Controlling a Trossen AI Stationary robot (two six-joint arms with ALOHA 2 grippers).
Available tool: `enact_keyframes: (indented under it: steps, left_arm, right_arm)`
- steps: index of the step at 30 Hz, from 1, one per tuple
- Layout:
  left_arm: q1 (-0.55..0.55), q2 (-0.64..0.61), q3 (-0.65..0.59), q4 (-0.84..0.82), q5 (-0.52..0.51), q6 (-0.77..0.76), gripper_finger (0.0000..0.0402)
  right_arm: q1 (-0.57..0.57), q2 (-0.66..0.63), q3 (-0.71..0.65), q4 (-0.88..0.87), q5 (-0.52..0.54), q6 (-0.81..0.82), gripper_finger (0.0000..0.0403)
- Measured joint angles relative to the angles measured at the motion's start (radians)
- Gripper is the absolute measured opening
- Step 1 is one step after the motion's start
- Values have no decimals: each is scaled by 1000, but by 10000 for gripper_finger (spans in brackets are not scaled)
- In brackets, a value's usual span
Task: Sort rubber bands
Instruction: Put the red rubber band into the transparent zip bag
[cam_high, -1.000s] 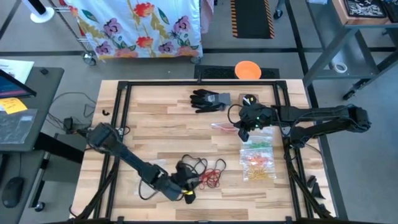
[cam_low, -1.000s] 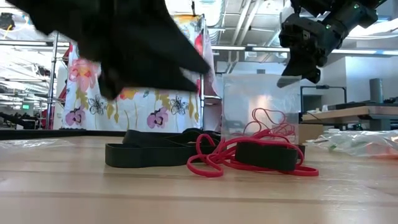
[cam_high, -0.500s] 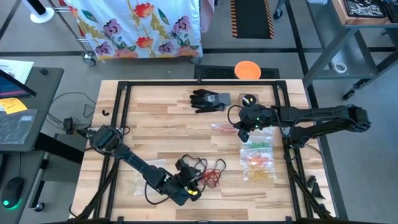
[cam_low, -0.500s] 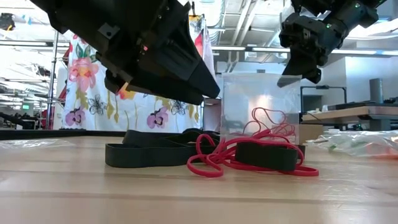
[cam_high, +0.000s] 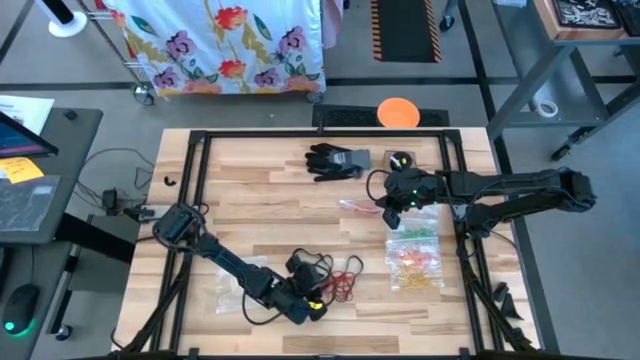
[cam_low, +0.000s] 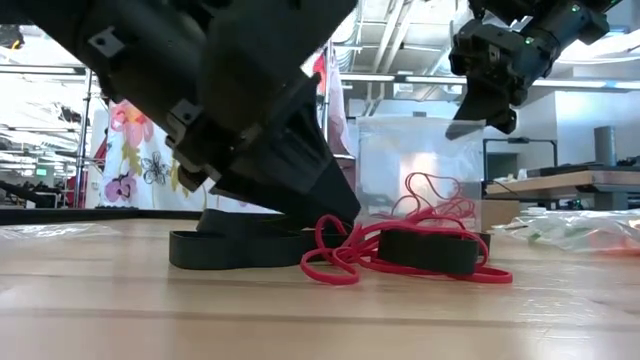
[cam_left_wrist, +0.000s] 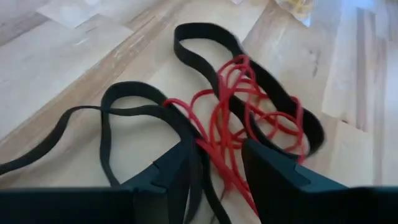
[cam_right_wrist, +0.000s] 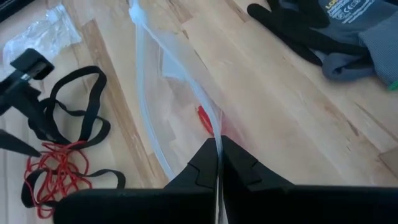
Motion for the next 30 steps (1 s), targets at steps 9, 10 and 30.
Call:
enact_keyframes:
  steps: [9, 10, 30]
  left_arm:
    - [3, 0, 0, -40, 30, -38, 129]
    - [3, 0, 0, -53, 34, -53, 124]
    - [6, -2, -1, 159, 30, 126, 3]
  right_arm:
    - [0, 0, 0, -3, 0, 0, 11]
    - [0, 0, 0, -2, 0, 0, 11]
    - [0, 0, 0, -2, 0, -3, 11]
